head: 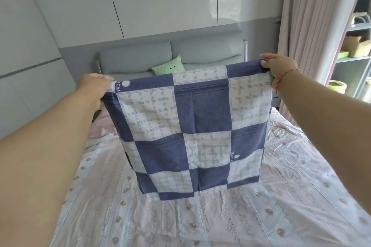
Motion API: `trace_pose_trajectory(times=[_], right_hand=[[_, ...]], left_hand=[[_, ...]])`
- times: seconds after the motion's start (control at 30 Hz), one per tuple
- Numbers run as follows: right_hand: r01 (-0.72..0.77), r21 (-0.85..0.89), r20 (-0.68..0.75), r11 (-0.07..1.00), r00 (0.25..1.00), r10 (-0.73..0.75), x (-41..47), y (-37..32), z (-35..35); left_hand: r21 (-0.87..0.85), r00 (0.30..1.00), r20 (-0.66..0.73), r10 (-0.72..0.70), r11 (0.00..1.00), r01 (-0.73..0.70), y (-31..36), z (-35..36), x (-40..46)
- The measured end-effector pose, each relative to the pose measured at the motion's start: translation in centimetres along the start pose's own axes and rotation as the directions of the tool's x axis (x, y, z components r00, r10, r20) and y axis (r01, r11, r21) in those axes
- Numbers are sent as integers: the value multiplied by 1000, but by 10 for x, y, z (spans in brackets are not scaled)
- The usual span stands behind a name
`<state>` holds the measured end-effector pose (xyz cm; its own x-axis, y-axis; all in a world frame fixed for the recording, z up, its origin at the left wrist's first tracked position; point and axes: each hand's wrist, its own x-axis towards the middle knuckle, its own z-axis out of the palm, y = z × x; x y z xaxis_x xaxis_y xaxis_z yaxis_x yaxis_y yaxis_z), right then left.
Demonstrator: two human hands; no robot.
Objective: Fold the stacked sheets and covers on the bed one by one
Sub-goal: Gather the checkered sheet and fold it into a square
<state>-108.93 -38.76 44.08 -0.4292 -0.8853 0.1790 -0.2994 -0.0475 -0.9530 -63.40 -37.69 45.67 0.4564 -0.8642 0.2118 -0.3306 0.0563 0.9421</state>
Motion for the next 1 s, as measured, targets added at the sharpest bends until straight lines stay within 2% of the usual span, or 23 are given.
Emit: trace_pose_trajectory(times=[0.17,0.23,0.3,0.37,0.47,0.6,0.67,0.77,1.0], right_hand=[[-11,82,-64,997,998,16,-8,14,2],[-14,120,-76,993,997,23,-13,17,2],[-36,237,-49,971,998,49,-15,19,0],[-34,297,-72,954,996,58,-13,19,-4],[15,254,-85,967,996,7,-7,14,-13],[-11,246,-30,969,999,19,-5,14,-19],[-18,302,-26,953,999,27,-9,14,-19],[-22,330,-4,944,1000,25,-8,21,-18],[-28,399,-67,916,996,60,1,42,-19]], left_hand=[[81,999,-5,-50,995,50,-4,-4,-1],[-10,971,193,-145,989,150,1,-5,-6],[-86,918,369,-147,978,192,9,-4,-11],[-94,938,343,-55,991,93,14,-2,-9],[-108,973,230,19,994,6,11,-2,-6],[-201,980,196,-43,976,83,6,0,-4],[-243,959,251,-136,950,198,1,0,-3],[-220,908,346,-237,920,325,-13,1,-1],[-199,898,394,-194,936,289,-41,1,14]])
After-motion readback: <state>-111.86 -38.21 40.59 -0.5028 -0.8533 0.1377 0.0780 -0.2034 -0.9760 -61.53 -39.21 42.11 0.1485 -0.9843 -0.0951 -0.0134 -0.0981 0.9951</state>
